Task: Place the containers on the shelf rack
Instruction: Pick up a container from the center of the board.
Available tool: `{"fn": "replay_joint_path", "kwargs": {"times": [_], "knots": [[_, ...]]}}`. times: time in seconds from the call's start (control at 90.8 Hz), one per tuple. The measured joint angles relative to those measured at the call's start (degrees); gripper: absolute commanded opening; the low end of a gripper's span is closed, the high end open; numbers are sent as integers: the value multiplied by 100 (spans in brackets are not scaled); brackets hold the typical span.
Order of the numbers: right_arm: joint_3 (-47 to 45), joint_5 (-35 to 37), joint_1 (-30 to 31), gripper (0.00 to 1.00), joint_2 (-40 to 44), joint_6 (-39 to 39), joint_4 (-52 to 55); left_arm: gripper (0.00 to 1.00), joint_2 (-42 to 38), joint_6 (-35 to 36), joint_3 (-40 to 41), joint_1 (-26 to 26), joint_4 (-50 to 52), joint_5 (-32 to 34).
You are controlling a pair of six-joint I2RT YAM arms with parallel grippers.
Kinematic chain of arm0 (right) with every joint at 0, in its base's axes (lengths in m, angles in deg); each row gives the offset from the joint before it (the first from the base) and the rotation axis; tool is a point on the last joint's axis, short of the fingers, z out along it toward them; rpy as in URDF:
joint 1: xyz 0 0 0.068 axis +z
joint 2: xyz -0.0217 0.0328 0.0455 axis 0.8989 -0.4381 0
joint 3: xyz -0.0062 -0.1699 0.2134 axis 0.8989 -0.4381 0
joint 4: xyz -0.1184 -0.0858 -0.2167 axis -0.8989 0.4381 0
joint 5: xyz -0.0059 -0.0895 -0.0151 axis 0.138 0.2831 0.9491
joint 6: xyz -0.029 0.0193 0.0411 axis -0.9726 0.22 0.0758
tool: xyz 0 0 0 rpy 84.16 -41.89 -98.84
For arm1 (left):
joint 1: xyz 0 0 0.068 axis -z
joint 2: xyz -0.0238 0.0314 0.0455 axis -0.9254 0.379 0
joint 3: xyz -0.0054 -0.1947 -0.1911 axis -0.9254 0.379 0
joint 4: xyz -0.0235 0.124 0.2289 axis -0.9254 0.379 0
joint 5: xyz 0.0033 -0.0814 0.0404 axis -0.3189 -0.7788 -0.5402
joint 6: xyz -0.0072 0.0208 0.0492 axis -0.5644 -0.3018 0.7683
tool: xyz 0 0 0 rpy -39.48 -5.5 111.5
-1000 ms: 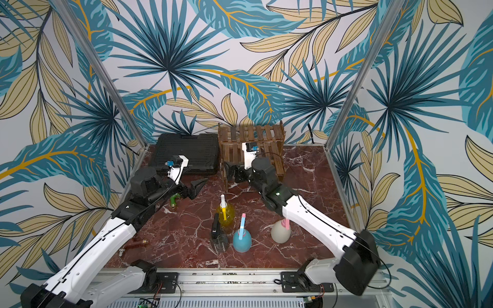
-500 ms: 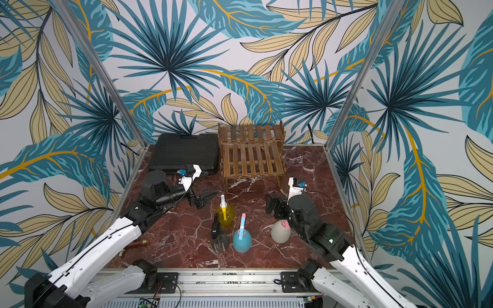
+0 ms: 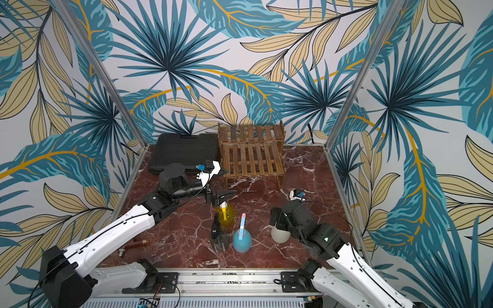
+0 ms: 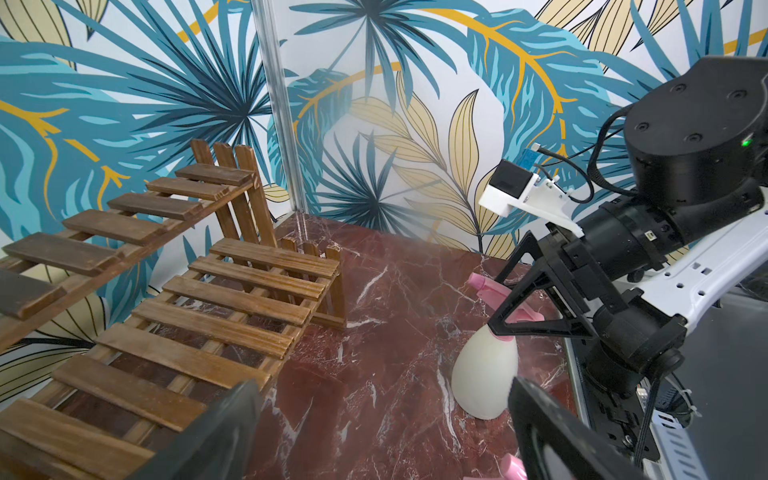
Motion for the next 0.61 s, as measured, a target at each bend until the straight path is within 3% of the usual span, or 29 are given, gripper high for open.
{"fn": "replay_joint_path", "kwargs": {"times": [0.099, 0.452, 0.606], "knots": [[-107, 7, 2, 65, 162, 127, 17, 100, 20, 13, 142, 2, -76, 44], [-212, 50, 2, 43, -227, 42, 35, 100, 133, 52, 299, 2, -140, 87], [-289, 133, 0, 25, -369, -116, 4, 100, 131, 52, 299, 7, -138, 90]]}}
